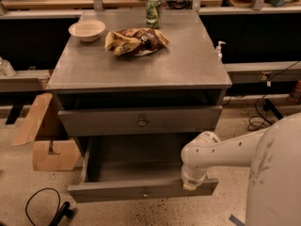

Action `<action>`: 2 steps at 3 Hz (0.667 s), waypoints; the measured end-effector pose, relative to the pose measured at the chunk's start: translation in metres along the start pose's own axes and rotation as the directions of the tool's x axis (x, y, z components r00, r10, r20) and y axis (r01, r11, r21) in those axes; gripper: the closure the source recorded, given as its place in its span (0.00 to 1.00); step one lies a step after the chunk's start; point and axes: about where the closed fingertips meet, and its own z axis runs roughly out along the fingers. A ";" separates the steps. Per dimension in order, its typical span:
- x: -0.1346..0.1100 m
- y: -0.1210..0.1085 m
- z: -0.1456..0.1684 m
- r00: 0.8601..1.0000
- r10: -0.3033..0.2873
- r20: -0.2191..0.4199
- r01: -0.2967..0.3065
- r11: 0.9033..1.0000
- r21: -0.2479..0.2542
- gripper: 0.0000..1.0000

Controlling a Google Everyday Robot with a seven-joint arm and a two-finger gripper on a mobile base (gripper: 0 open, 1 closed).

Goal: Open middle drawer

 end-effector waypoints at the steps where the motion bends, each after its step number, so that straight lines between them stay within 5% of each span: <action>1: 0.000 0.000 0.000 1.000 0.000 0.000 0.000 1.000 0.000 1.00; 2: 0.004 0.018 -0.007 1.000 0.027 -0.010 -0.028 0.999 -0.028 1.00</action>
Offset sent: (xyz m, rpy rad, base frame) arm -0.0579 -0.0003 0.0239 -0.0071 0.0941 -0.0870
